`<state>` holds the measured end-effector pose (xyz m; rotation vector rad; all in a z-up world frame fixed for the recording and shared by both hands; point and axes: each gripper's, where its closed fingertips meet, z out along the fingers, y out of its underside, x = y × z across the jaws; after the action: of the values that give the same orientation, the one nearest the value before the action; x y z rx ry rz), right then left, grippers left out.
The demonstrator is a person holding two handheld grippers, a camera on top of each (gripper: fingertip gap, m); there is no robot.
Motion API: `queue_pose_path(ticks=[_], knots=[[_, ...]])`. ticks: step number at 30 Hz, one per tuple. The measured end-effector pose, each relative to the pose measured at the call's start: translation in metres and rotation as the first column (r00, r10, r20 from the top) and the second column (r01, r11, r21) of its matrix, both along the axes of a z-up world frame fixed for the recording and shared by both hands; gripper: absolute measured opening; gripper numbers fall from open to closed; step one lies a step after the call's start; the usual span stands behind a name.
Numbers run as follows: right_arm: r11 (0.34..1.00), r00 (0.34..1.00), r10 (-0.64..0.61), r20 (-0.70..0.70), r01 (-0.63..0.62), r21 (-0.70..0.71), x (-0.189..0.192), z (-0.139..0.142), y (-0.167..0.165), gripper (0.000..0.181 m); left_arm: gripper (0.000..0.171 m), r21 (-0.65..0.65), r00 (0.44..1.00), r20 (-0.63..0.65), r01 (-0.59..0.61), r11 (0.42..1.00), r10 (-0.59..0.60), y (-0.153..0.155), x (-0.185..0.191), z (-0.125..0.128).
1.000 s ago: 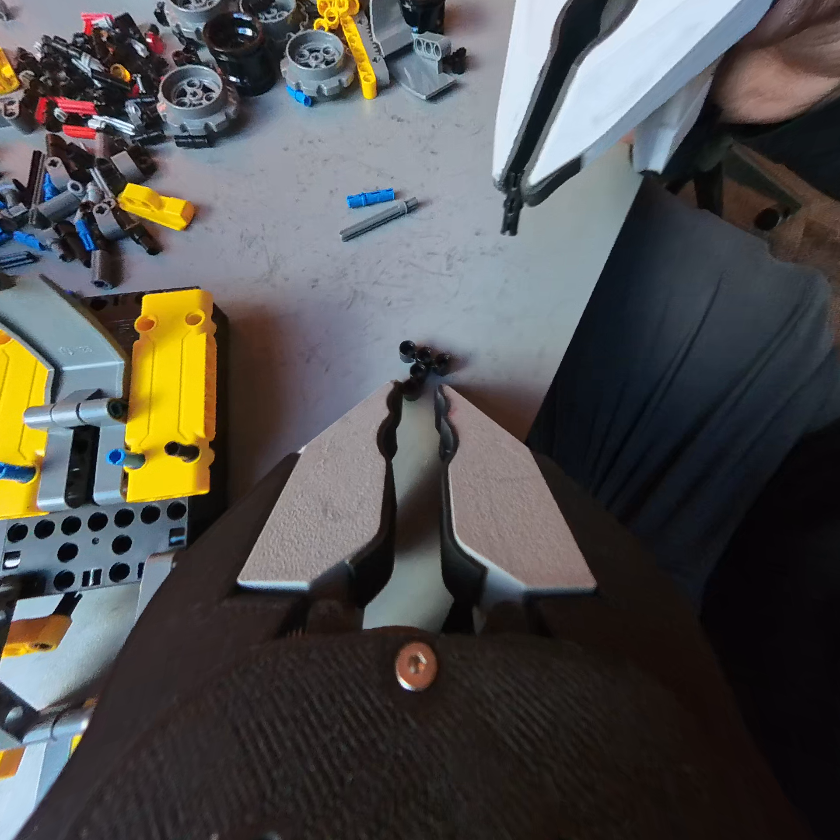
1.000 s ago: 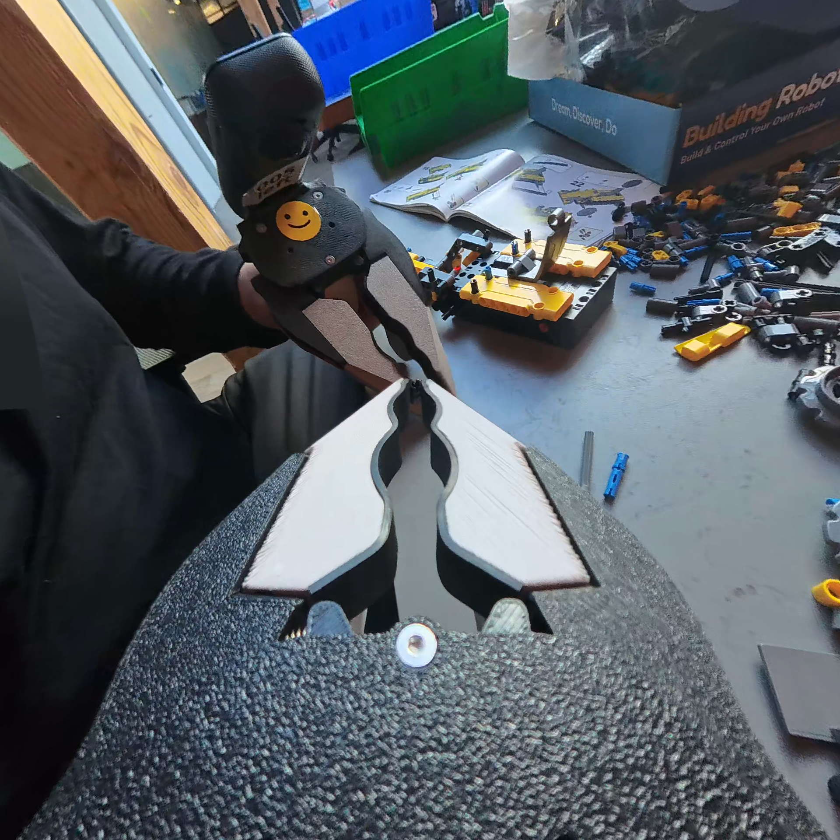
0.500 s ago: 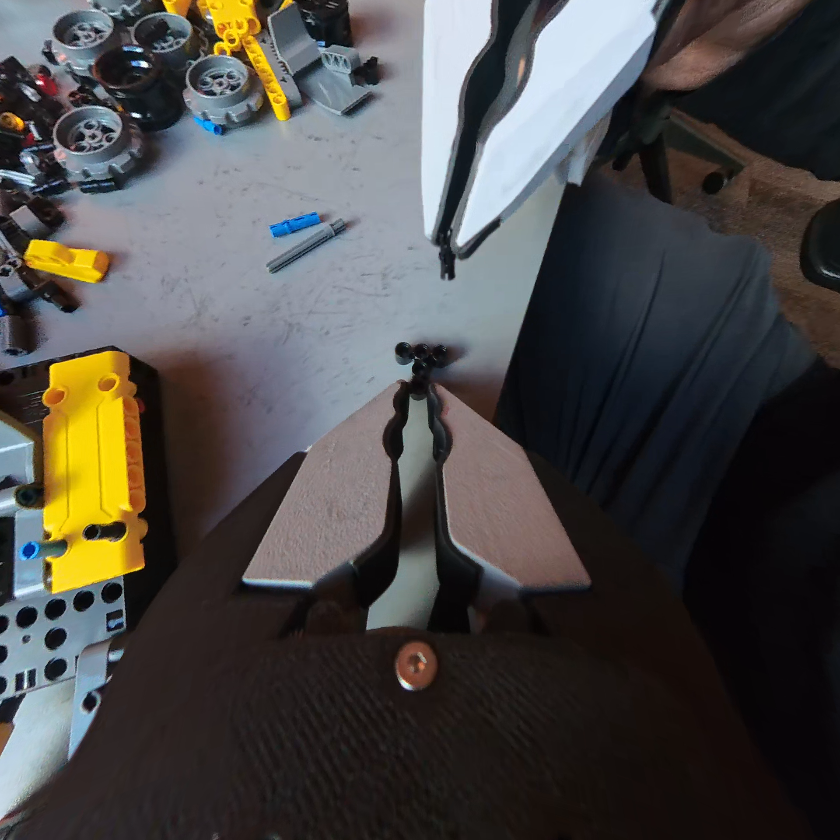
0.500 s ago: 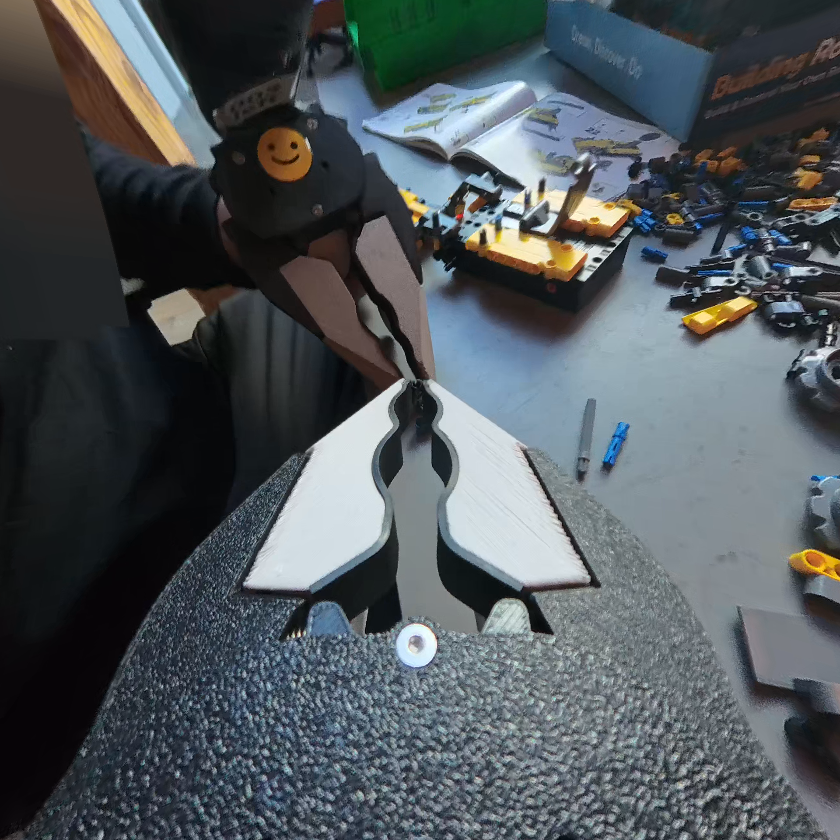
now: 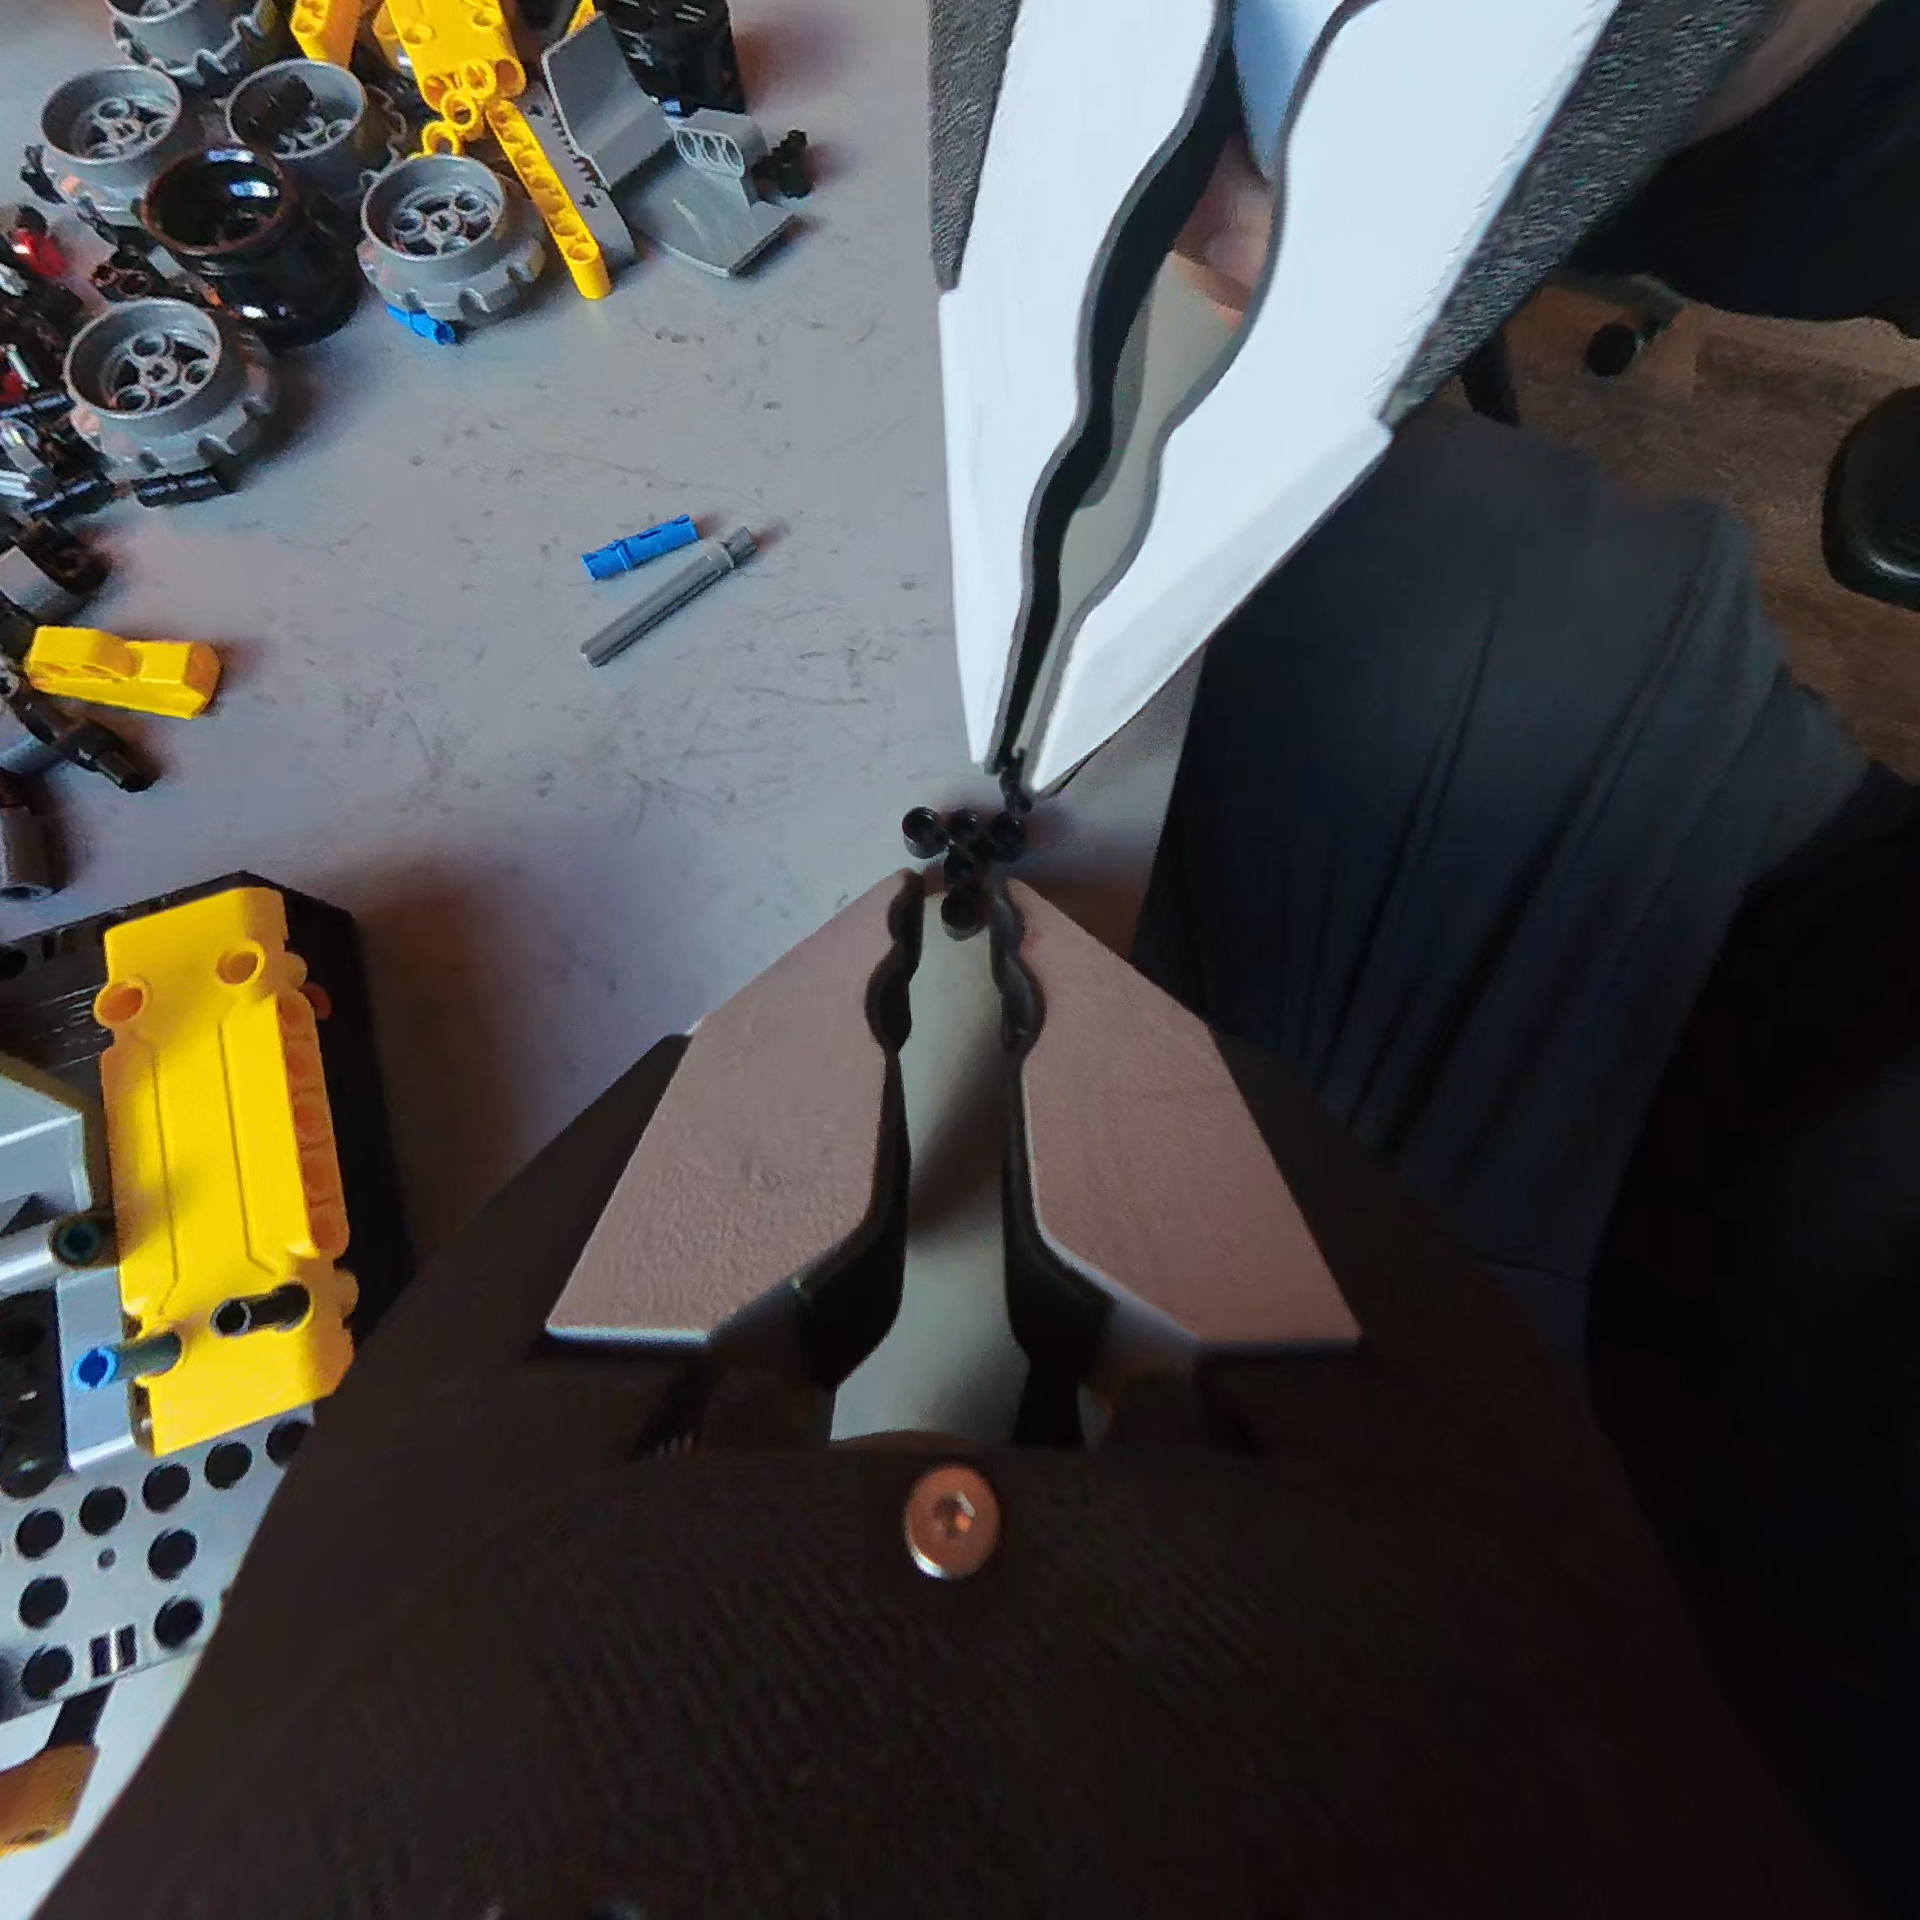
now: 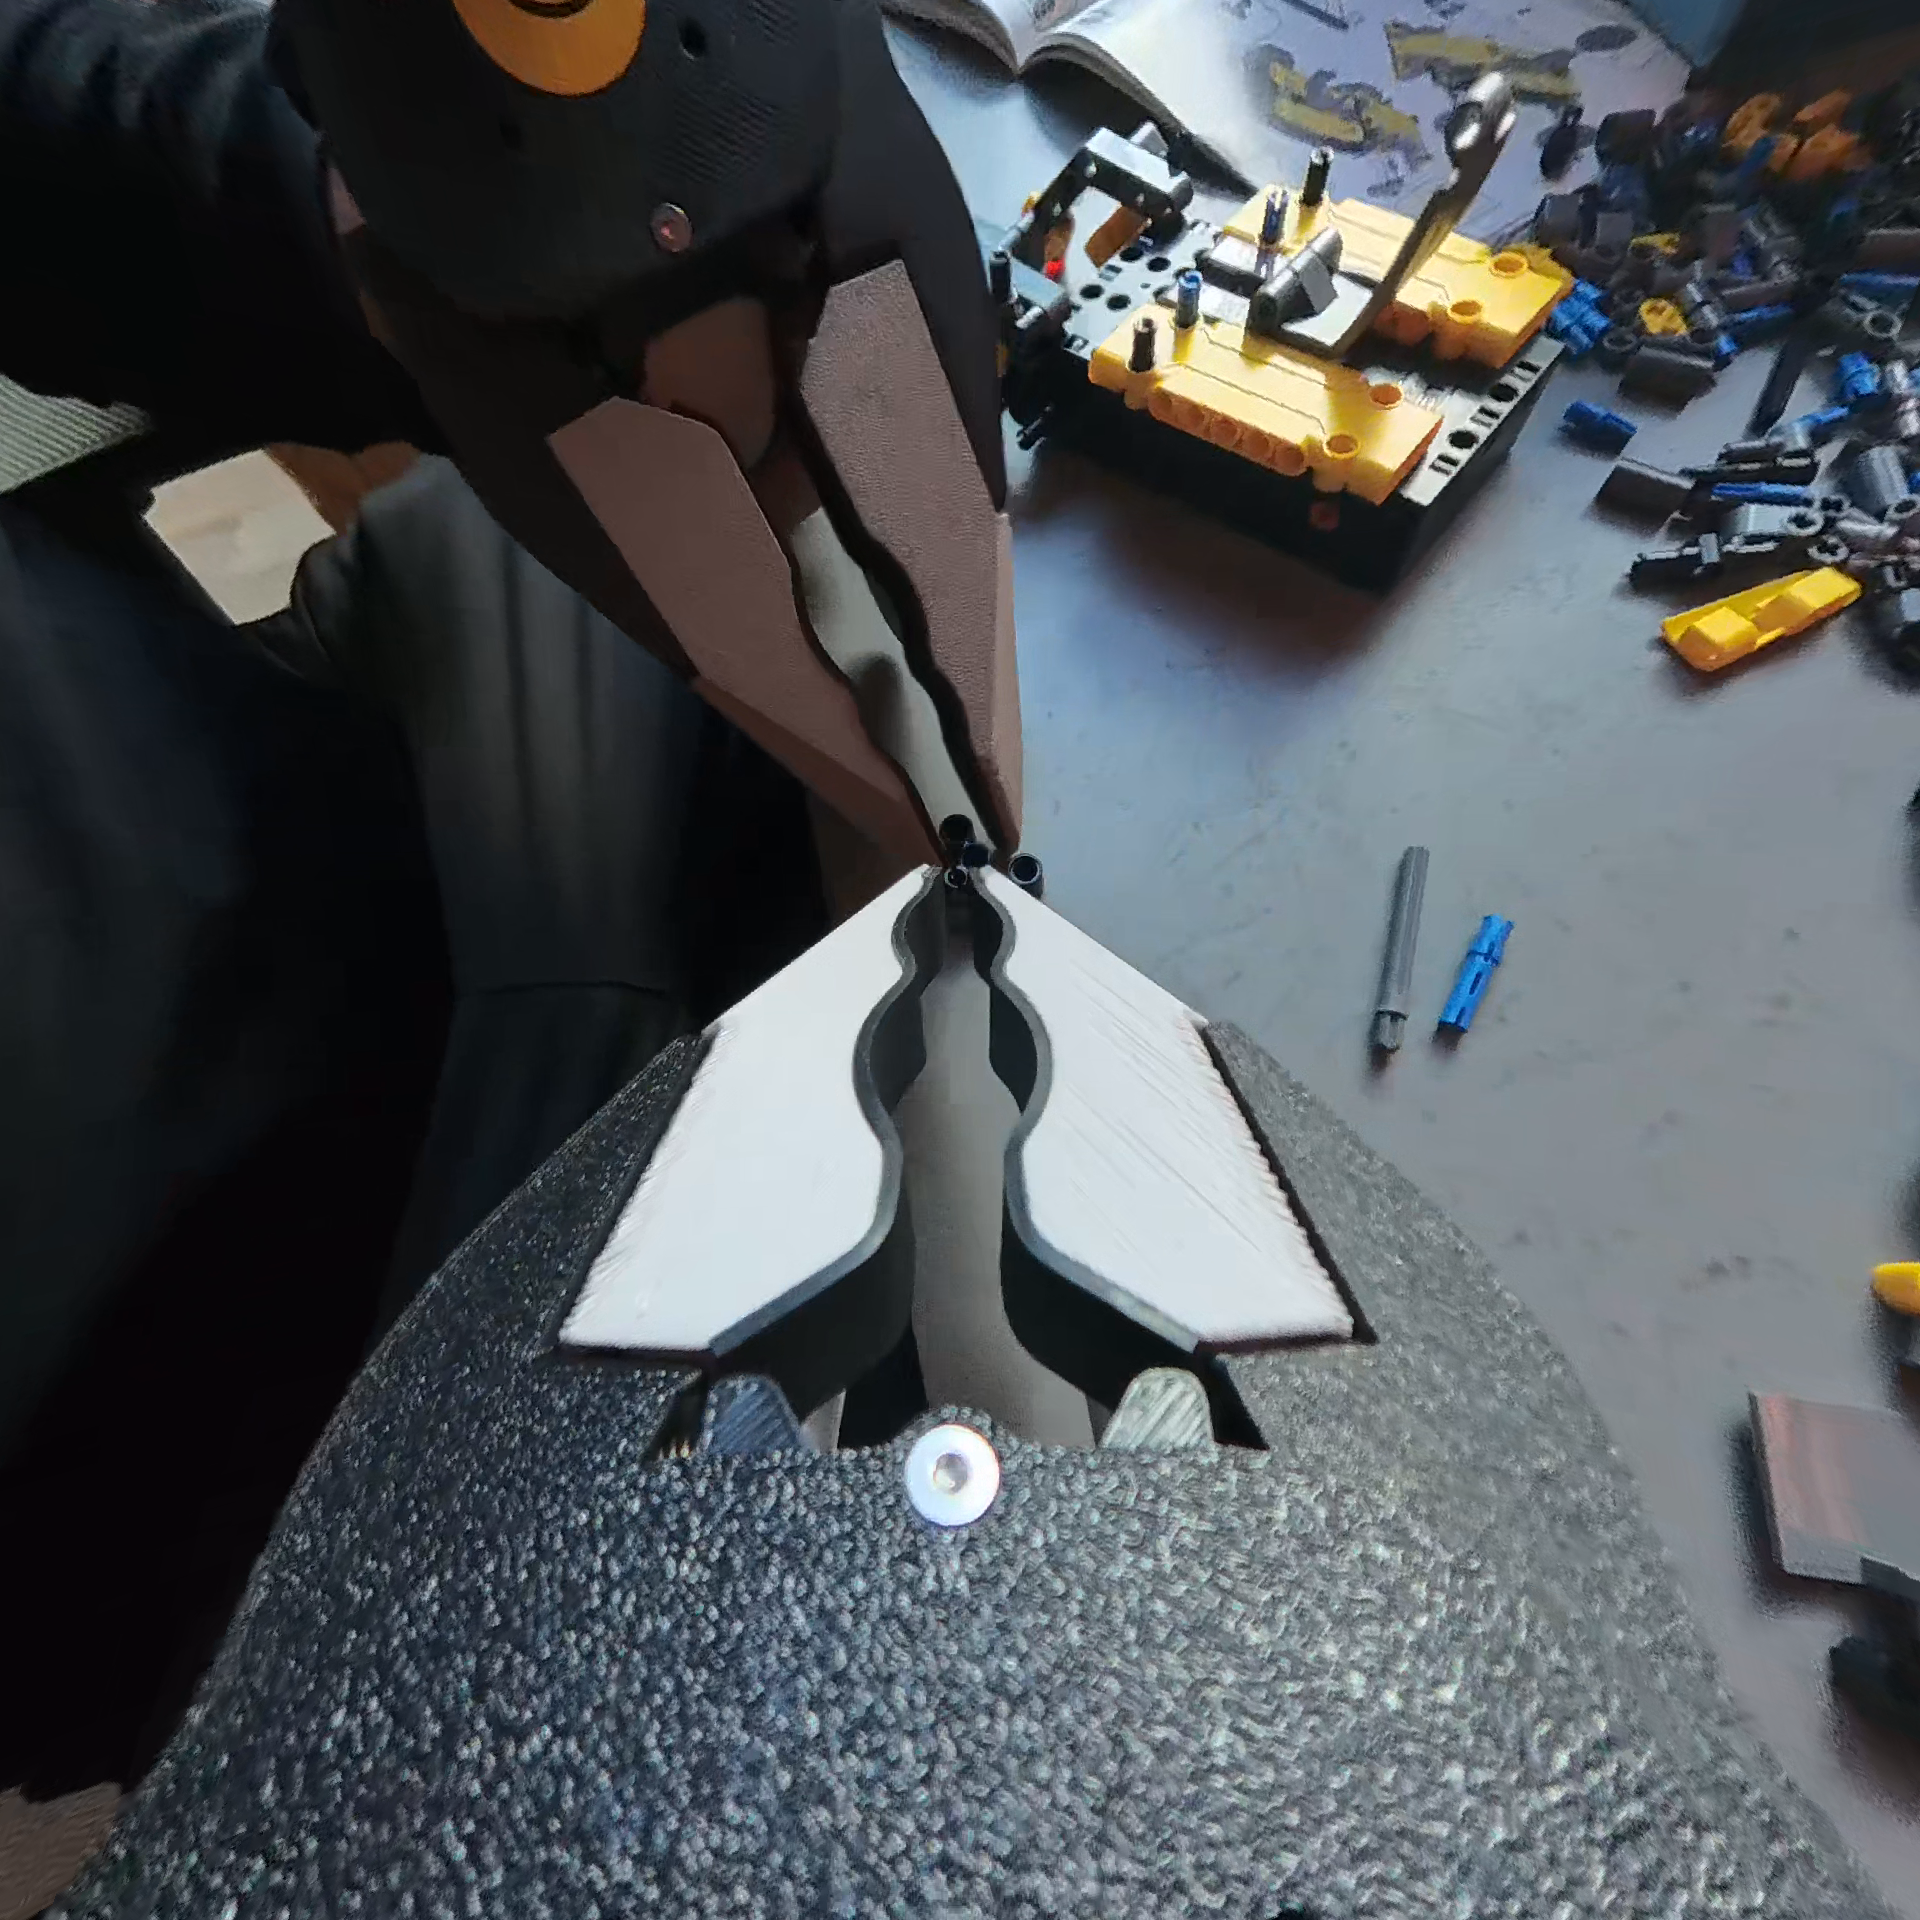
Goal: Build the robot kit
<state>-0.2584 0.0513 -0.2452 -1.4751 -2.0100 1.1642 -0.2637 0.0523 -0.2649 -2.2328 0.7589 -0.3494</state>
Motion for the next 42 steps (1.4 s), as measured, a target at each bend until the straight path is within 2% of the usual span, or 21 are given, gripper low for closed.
queue_pose_path(ticks=[7,14,19,24,27,35,42], knots=[[0.999,0.999,-0.026,0.026,0.027,-0.039,-0.004,-0.003,-0.002,0.004,0.004,-0.003,1.000,0.011,0.014,1.000,-0.014,0.000,0.002,0.000],[0.987,0.992,-0.121,-0.023,0.118,-0.106,0.000,-0.004,0.000,0.005,0.004,-0.003,1.000,0.021,0.015,1.000,-0.015,0.000,0.003,0.000],[0.992,0.990,-0.127,-0.057,0.125,-0.029,-0.001,-0.003,-0.001,0.004,0.004,-0.012,0.999,0.034,0.015,1.000,-0.014,0.000,0.003,0.000],[0.973,0.997,-0.046,-0.060,0.058,0.225,0.000,-0.003,-0.003,0.003,0.004,-0.007,0.999,0.029,0.015,1.000,-0.015,0.000,0.003,0.000],[0.955,1.000,-0.006,-0.010,0.009,0.298,0.001,-0.004,-0.003,0.004,0.004,-0.008,0.999,0.031,0.015,1.000,-0.015,0.000,0.003,0.000],[0.972,0.986,0.001,0.167,-0.040,0.231,0.002,-0.011,-0.002,0.003,0.004,-0.001,1.000,0.025,0.012,1.000,-0.012,0.000,0.003,0.000],[0.982,0.986,-0.001,0.166,-0.030,0.186,0.001,-0.011,-0.002,0.004,0.004,-0.003,1.000,0.029,0.005,1.000,-0.005,0.000,0.002,0.000]])
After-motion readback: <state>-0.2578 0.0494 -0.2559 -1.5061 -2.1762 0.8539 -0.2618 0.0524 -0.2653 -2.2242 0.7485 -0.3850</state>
